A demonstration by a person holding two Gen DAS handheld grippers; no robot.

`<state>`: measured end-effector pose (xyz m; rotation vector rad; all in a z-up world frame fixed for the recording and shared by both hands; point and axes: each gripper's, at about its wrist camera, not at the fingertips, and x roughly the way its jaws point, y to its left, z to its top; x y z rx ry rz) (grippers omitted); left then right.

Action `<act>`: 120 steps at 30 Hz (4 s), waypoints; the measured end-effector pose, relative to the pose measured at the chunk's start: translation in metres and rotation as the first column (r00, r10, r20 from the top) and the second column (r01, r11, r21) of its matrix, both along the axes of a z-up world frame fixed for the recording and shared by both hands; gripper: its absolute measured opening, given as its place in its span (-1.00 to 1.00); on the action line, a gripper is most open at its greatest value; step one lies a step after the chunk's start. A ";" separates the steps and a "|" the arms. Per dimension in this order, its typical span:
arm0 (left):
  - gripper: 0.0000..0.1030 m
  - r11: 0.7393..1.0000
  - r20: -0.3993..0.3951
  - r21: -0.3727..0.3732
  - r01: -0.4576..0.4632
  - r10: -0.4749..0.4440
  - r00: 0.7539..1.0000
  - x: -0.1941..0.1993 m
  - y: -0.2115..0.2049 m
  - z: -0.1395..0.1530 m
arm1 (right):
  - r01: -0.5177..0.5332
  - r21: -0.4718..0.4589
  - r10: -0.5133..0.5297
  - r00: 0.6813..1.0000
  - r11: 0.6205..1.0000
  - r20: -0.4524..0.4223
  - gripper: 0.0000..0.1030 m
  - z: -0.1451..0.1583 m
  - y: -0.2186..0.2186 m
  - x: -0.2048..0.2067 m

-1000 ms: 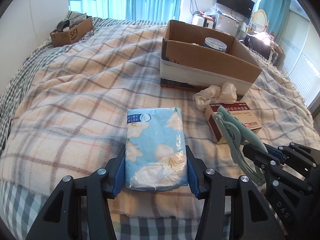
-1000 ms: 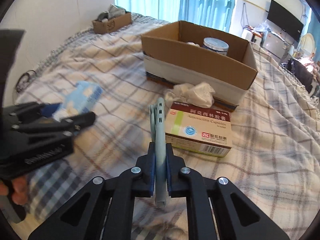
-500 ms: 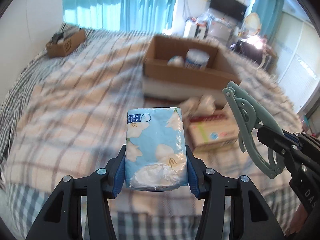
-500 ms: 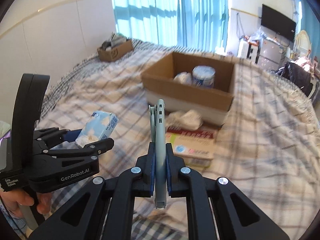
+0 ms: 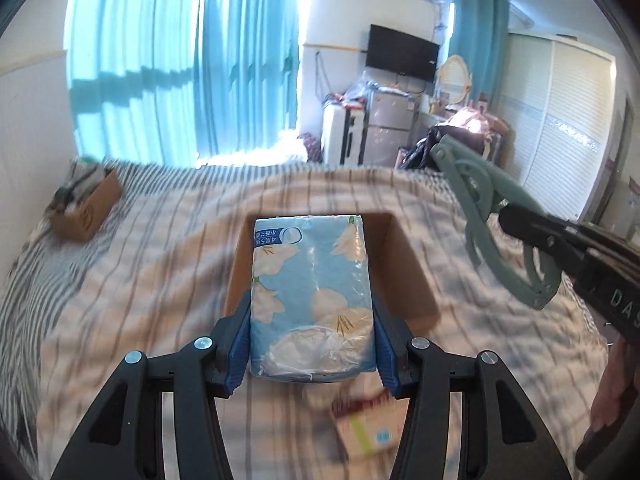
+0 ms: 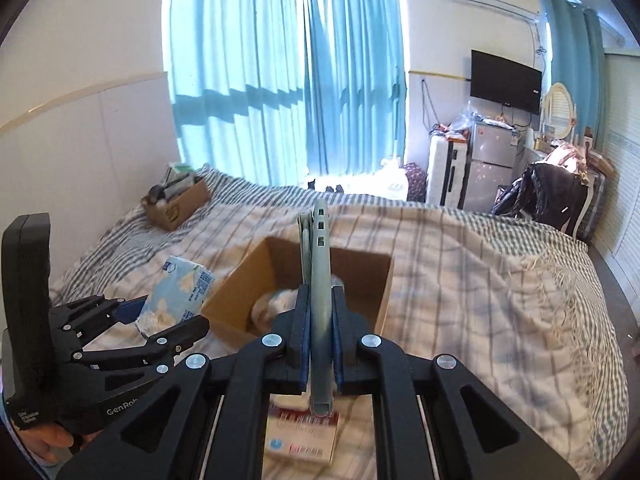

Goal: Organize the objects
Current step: 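Carry the tissue pack into the box with the left gripper while the right carries the light blue clip there, then grasp the white cloth with the left gripper while the right grasps the Amoxicillin box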

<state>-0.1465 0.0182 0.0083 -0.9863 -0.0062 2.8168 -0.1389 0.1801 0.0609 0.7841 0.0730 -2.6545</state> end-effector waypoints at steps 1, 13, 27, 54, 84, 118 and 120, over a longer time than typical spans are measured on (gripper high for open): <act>0.04 1.000 -0.006 -0.006 0.001 -0.001 1.000 -0.012 0.000 0.000 | 0.006 -0.007 -0.006 1.000 1.000 0.006 -0.84 0.000 0.001 -0.009; 0.04 0.999 0.062 -0.039 0.022 -0.020 0.998 -0.118 0.003 -0.047 | 0.112 0.040 -0.116 0.985 0.993 0.127 -0.84 -0.063 -0.011 -0.121; 0.17 1.000 0.212 -0.020 -0.006 0.010 0.977 -0.144 -0.002 -0.106 | 0.093 0.086 -0.107 0.977 0.992 0.183 -0.80 -0.104 -0.013 -0.133; 1.00 0.993 0.157 -0.041 -0.109 0.114 0.981 0.014 -0.043 -0.116 | 0.104 0.082 -0.121 0.962 0.991 0.245 0.67 -0.120 0.036 -0.001; 1.00 0.996 0.413 -0.047 -0.081 0.093 0.906 0.006 -0.018 -0.194 | -0.099 0.146 0.018 0.881 0.984 0.474 0.67 -0.197 -0.003 -0.002; 0.04 0.985 0.354 -0.008 0.170 -0.157 0.922 -0.010 0.063 -0.189 | 0.037 0.115 -0.072 0.947 0.993 0.313 0.21 -0.139 0.052 0.008; -0.47 0.977 0.344 -0.012 0.214 -0.197 0.918 -0.001 0.068 -0.187 | 0.034 0.137 -0.077 0.943 0.990 0.323 0.21 -0.141 0.051 0.010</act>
